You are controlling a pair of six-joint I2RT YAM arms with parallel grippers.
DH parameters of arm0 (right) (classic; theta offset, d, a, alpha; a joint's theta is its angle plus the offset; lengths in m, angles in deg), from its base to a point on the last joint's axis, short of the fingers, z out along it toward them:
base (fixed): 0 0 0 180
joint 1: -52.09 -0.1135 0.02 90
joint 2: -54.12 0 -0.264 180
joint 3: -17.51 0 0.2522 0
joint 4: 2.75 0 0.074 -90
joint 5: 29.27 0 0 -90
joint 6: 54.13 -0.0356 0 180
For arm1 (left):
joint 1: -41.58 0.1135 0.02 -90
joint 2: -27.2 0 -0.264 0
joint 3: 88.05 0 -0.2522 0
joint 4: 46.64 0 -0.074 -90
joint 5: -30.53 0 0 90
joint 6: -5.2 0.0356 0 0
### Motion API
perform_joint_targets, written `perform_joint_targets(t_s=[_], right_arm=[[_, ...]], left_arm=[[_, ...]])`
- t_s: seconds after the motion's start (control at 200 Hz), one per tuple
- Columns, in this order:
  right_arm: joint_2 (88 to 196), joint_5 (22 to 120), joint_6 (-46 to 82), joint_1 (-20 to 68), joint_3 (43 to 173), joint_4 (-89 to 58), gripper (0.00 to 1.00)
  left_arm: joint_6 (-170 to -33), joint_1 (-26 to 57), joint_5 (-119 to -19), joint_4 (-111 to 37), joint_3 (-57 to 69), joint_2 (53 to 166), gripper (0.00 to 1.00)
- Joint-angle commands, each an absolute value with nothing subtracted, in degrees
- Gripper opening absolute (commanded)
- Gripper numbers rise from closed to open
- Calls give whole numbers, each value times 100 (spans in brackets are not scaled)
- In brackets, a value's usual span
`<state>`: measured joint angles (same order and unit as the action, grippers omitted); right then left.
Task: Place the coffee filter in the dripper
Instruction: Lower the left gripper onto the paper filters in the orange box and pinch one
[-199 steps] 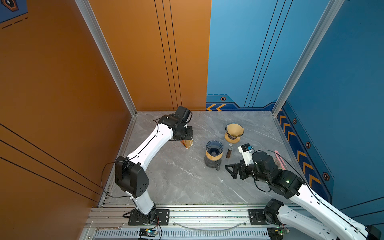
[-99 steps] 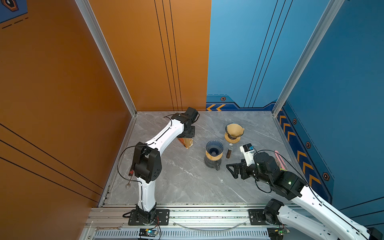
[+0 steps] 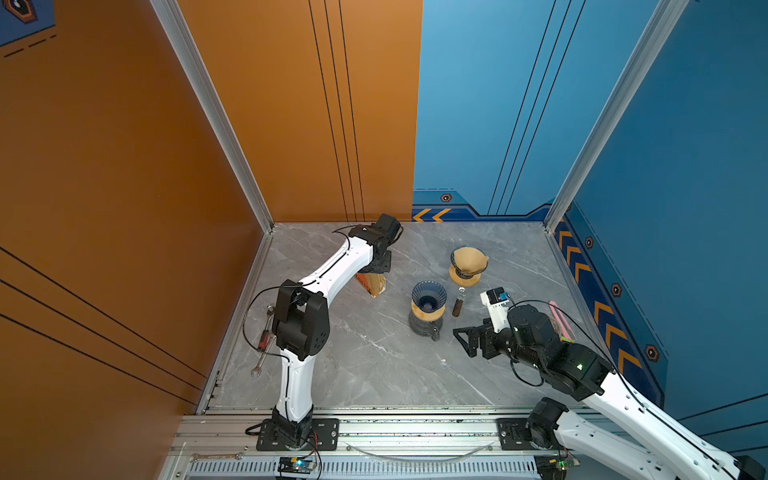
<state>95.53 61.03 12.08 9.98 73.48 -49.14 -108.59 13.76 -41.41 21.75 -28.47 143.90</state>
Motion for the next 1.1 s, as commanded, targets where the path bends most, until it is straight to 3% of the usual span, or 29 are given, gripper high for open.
perform_joint_targets(t_s=[0.0,1.096], right_arm=[[9499,5977,1214,959,7249,-5000,100],[9450,5930,1231,973,7239,-5131,100]], left_arm=[[-10914,1319,-3909,2257,-3017,14536,27],[-11152,1286,-3493,2233,-3053,14971,25]])
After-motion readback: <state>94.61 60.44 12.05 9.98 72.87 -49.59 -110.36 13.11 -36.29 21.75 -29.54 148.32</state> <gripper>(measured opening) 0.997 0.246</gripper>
